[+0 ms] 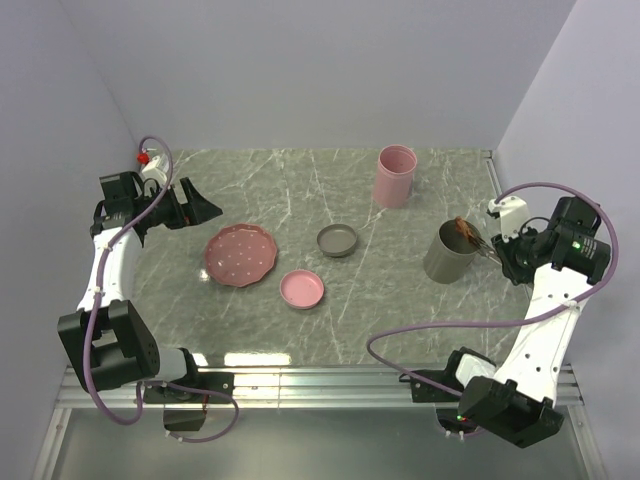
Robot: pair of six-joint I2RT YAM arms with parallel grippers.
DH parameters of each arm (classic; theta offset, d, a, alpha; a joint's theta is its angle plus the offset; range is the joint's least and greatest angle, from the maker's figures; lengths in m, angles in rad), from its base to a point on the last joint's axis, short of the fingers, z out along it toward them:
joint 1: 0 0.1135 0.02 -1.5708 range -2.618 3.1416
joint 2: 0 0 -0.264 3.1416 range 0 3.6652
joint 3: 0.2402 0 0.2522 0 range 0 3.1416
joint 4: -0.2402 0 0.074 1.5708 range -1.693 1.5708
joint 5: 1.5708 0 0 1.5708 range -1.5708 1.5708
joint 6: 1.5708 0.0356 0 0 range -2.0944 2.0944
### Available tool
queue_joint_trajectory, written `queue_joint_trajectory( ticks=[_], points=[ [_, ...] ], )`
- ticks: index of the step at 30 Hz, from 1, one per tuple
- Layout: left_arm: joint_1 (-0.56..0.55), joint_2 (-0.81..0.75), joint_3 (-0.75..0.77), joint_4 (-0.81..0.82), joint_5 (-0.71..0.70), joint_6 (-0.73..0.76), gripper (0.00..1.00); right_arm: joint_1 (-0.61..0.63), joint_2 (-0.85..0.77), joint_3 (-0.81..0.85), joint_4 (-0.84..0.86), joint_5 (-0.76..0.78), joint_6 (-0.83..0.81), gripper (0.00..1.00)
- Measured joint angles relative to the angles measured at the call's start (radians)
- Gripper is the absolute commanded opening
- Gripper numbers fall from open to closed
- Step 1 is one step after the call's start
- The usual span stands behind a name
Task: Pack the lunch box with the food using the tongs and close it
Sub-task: Place the food into the lunch box, then put down the clamp
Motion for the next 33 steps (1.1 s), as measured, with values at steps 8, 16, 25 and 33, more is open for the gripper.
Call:
queue_joint_trajectory(
  ticks=[8, 16, 25, 33],
  points=[
    [0.0, -0.001, -0.001, 0.0, 0.0, 0.0, 0.99, 0.039, 0.004, 0.01, 0.001, 0.002, 0.015, 0.44],
    [0.0, -0.002, -0.002, 0.0, 0.0, 0.0, 0.99, 0.053, 0.004, 0.021, -0.001, 0.002, 0.027, 0.49],
    [0.0, -0.002, -0.002, -0.006, 0.0, 0.001, 1.0, 0.068, 0.08, 0.264, -0.013, -0.074, 0.097, 0.48],
    [0.0, -0.002, -0.002, -0.019, -0.002, 0.005, 0.99, 0.232, 0.259, 0.408, 0.001, -0.165, 0.285, 0.47]
  ],
)
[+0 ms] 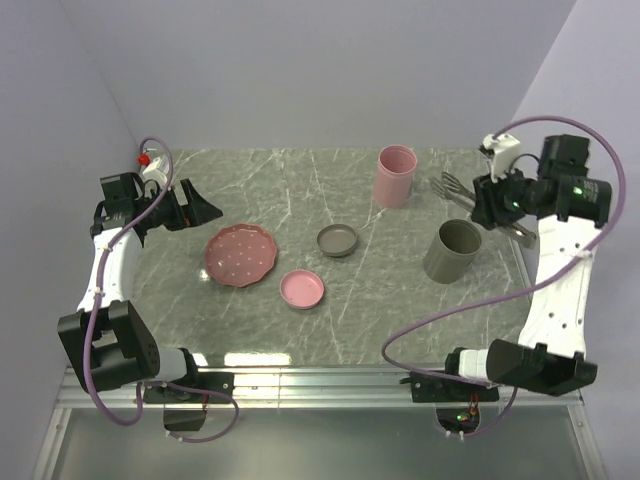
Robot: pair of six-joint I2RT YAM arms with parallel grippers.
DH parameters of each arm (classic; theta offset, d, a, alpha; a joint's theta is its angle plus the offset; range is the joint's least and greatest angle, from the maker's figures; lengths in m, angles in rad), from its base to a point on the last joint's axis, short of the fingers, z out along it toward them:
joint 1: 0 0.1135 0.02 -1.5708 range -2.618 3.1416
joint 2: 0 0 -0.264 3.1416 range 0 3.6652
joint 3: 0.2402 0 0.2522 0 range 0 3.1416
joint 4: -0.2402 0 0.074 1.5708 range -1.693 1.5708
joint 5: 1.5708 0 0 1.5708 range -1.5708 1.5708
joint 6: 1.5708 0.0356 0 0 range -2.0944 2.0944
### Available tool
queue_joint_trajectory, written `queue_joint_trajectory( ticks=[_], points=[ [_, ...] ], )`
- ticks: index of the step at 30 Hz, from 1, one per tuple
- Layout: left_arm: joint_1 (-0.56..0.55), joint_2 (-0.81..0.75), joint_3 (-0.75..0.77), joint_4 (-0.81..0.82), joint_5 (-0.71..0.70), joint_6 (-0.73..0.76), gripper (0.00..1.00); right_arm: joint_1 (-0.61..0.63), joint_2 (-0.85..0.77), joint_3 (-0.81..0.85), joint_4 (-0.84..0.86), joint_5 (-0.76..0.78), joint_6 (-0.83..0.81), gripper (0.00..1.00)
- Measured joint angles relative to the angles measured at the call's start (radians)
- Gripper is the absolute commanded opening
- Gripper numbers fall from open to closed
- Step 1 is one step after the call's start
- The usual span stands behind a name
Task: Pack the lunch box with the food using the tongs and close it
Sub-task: Put down the clamp
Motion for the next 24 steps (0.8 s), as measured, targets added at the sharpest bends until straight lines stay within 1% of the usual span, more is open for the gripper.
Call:
queue_joint_trajectory(
  ticks=[5, 10, 17, 24],
  points=[
    [0.0, -0.005, 0.022, -0.036, -0.013, 0.01, 0.99, 0.156, 0.076, 0.001, 0.093, -0.016, 0.157, 0.47],
    [0.005, -0.024, 0.059, -0.076, -0.03, 0.035, 0.99, 0.326, 0.128, -0.024, 0.226, -0.004, 0.262, 0.47],
    [0.012, -0.066, 0.068, -0.109, -0.044, 0.054, 0.99, 0.472, 0.196, -0.082, 0.375, 0.051, 0.37, 0.46],
    [0.013, -0.069, 0.068, -0.109, -0.05, 0.06, 0.99, 0.58, 0.256, -0.103, 0.485, 0.121, 0.454, 0.46]
  ],
)
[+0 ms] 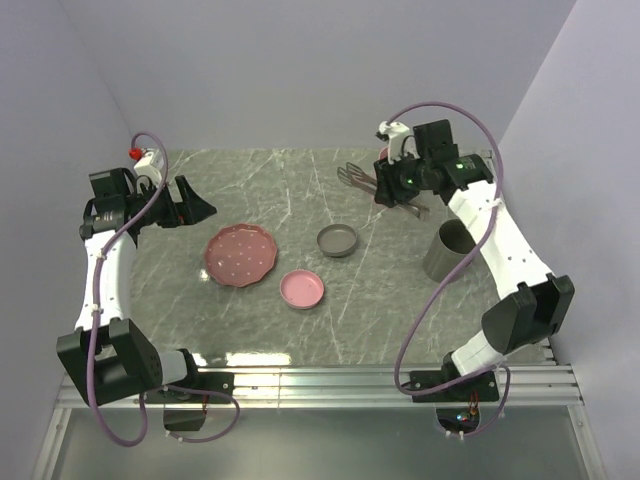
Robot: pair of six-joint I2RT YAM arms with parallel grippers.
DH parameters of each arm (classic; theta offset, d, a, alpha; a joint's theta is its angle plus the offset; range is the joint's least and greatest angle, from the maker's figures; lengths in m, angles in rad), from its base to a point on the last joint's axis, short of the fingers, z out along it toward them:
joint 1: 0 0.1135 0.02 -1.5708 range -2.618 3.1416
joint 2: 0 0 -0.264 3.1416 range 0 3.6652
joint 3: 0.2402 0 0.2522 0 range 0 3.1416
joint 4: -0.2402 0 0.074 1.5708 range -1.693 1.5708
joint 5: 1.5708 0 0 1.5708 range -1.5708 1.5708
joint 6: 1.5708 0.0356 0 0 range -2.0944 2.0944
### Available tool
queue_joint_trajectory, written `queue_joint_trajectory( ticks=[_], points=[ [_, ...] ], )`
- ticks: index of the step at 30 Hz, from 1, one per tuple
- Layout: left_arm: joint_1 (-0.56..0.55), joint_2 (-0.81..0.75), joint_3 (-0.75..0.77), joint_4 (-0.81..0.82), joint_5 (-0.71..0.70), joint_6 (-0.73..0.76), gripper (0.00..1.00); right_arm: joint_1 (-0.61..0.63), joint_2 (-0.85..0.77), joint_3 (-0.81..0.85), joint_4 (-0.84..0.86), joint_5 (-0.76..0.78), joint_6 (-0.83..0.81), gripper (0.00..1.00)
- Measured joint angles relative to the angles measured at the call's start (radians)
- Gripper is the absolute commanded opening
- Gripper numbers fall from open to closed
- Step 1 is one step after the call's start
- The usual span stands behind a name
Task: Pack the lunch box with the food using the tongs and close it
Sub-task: Put down the clamp
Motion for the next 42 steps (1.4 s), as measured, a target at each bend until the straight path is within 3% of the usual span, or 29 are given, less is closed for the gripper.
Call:
queue_joint_trajectory(
  ticks=[14, 22, 31, 42],
  points=[
    [0.0, -0.003, 0.0, 0.001, -0.005, 0.001, 0.99, 0.204, 0.21, 0.002, 0.148, 0.084, 0.153, 0.45],
    [0.0, -0.003, 0.0, -0.001, -0.031, 0.002, 0.99, 0.34, 0.407, 0.111, 0.248, 0.15, 0.311, 0.45],
    [0.0, 0.009, 0.0, 0.0, -0.045, 0.002, 0.99, 0.368, 0.626, 0.256, 0.319, 0.161, 0.392, 0.47],
    [0.0, 0.019, 0.0, 0.0, -0.046, 0.005, 0.99, 0.383, 0.729, 0.295, 0.384, 0.194, 0.412, 0.54]
  ],
)
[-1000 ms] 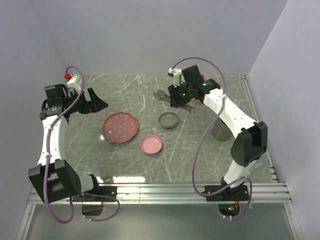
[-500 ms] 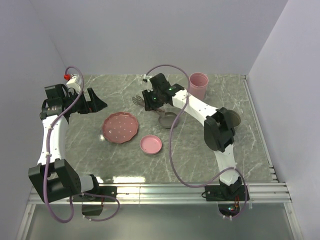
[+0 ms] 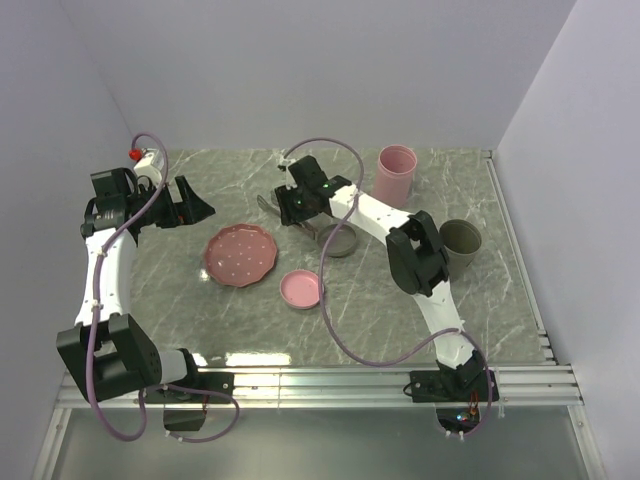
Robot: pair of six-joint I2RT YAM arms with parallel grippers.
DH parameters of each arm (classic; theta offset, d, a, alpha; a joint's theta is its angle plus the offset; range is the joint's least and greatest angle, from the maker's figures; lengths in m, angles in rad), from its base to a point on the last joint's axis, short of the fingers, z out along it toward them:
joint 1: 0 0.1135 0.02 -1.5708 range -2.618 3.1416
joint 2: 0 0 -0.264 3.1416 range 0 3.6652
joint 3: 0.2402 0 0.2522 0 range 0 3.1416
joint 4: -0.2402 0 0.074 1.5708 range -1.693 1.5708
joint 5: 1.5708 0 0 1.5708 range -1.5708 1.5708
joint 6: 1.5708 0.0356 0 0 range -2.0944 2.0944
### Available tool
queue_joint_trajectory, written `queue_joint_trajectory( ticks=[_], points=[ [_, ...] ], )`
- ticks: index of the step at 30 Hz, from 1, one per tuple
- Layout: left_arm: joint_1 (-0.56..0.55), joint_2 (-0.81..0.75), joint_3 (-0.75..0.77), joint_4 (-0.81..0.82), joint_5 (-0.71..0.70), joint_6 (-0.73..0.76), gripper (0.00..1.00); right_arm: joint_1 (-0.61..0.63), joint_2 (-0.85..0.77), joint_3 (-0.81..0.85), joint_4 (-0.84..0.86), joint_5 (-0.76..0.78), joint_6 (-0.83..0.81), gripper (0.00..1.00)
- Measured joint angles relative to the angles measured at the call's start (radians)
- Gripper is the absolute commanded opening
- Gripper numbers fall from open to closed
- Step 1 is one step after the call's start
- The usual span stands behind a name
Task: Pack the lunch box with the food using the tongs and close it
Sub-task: Put down the clamp
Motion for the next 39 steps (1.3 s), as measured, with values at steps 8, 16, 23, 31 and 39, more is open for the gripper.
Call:
queue_joint_trajectory(
  ticks=[8, 16, 23, 31, 39],
  points=[
    [0.0, 0.0, 0.0, 0.0, 0.0, 0.0, 0.99, 0.014, 0.071, 0.039, 0.021, 0.048, -0.029, 0.57],
    [0.0, 0.0, 0.0, 0.0, 0.0, 0.0, 0.99, 0.017, 0.086, 0.034, 0.029, 0.069, -0.06, 0.73],
    [0.0, 0.002, 0.0, 0.0, 0.0, 0.001, 0.99, 0.017, 0.086, 0.035, 0.031, 0.069, -0.067, 0.77],
    [0.0, 0.002, 0.0, -0.004, 0.0, 0.004, 0.99, 0.017, 0.087, 0.037, 0.03, 0.081, -0.053, 0.86],
    [0.0, 0.002, 0.0, -0.008, -0.003, 0.004, 0.99, 0.017, 0.106, 0.056, 0.027, 0.082, -0.029, 0.88]
  ],
)
